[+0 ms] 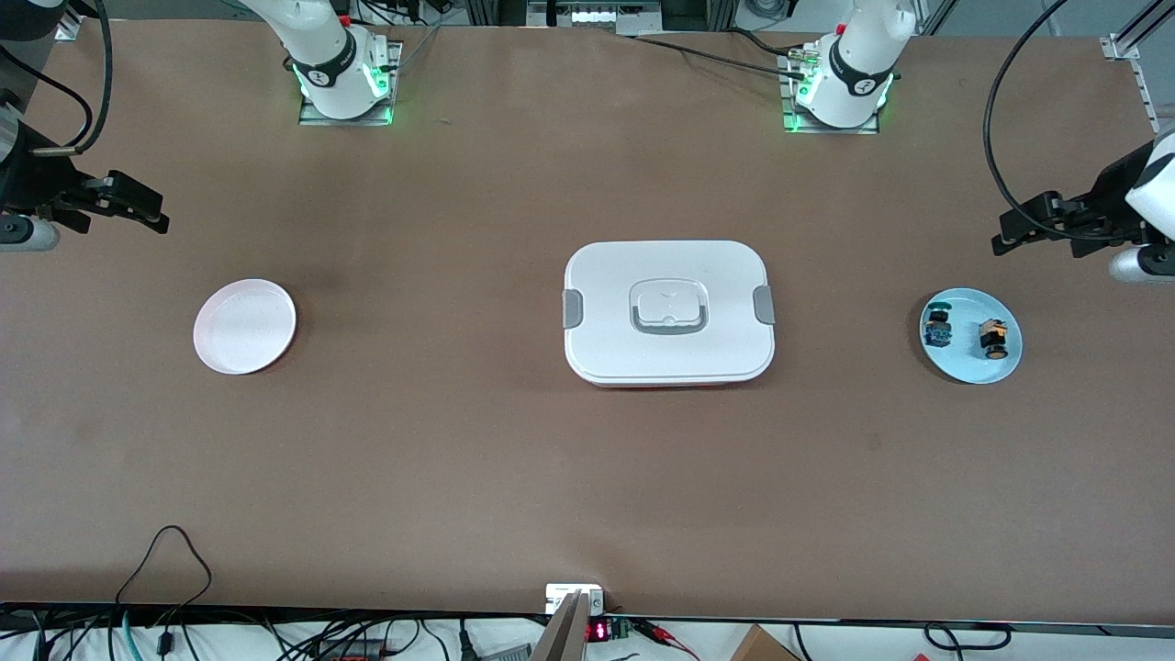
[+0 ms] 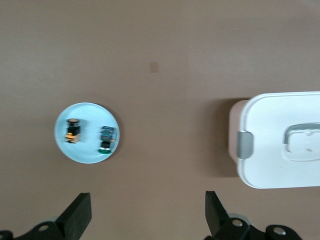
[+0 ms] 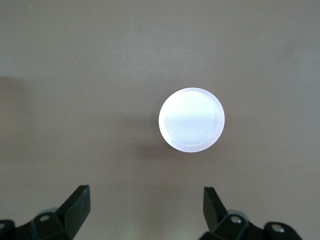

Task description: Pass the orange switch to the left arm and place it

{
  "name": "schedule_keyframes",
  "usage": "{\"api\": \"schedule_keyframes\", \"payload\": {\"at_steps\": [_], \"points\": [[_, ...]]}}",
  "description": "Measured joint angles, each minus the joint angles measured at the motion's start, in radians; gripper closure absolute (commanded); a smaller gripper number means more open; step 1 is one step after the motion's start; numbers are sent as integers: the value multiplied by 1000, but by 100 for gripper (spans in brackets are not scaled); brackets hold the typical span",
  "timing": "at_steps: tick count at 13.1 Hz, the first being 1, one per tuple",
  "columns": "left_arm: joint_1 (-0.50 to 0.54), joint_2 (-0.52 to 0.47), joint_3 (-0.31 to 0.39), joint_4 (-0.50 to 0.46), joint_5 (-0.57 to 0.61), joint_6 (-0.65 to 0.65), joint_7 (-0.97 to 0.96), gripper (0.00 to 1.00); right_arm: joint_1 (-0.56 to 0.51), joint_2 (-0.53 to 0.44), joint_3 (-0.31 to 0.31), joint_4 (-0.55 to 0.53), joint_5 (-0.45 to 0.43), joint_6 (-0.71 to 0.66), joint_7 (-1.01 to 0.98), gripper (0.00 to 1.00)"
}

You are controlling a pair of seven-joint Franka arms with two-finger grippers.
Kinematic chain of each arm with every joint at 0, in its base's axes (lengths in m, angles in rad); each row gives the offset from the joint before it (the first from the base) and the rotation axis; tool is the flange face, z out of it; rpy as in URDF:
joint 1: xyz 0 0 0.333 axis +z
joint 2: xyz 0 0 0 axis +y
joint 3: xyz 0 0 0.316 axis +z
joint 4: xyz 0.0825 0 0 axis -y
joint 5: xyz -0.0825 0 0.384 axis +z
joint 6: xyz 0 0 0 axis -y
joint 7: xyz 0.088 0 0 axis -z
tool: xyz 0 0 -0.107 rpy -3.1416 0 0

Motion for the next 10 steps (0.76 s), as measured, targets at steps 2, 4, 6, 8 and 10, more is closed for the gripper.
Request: {"api": "schedule_keyframes", "payload": {"at_steps": [2, 4, 6, 8, 10], "points": [[-1, 1, -1, 0, 38, 0, 0, 0, 0, 0, 0, 0, 0, -3, 0, 0], [-1, 3, -1, 0, 41, 0, 0, 0, 0, 0, 0, 0, 0, -5, 0, 0], [-2, 28, -2, 0, 48, -2, 0, 0, 0, 0, 0, -1, 0, -5, 0, 0], [3, 75, 0, 16, 53, 1, 0, 0, 0, 0, 0, -1, 0, -6, -1, 0], [11, 94, 3, 40, 53, 1, 0, 0, 0, 0, 0, -1, 0, -6, -1, 0]]}}
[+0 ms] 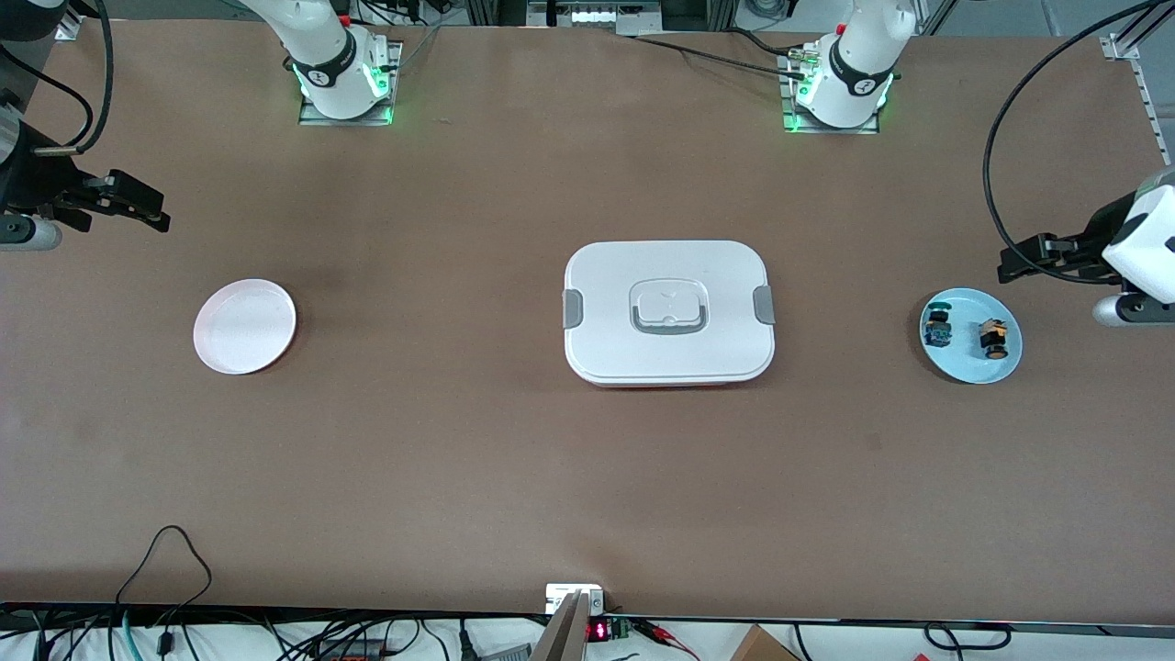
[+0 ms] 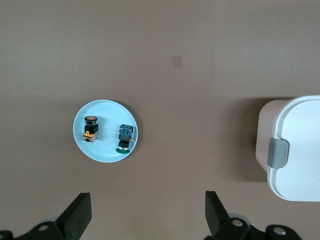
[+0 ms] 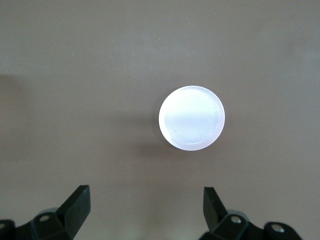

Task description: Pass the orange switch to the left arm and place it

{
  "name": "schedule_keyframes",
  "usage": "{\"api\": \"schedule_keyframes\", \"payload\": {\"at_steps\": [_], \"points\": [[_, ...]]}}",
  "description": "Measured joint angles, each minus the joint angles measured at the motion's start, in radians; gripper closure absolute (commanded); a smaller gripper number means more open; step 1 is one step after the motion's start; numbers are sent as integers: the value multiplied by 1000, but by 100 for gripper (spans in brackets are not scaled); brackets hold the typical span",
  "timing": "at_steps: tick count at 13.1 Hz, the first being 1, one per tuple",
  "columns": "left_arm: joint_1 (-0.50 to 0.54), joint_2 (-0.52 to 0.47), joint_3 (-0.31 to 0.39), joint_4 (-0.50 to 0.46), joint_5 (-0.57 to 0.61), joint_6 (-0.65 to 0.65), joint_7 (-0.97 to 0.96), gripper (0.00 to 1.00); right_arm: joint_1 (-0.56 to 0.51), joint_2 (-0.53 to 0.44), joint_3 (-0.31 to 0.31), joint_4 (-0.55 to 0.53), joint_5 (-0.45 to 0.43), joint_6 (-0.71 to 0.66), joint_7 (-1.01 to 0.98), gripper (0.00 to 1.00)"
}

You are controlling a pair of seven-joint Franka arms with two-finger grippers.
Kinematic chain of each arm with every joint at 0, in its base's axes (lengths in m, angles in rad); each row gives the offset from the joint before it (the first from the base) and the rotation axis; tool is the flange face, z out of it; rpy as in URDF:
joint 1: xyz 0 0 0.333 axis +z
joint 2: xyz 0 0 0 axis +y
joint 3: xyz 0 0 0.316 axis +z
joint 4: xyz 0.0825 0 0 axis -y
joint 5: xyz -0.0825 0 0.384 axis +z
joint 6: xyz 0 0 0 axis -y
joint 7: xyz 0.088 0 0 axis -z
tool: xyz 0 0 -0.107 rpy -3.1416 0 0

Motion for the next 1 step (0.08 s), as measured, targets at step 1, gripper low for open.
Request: {"api": "schedule_keyframes", "payload": {"at_steps": [1], "points": [[1, 0, 0, 14, 0, 0, 0, 0, 0, 0, 0, 0, 0, 0, 0, 0]]}}
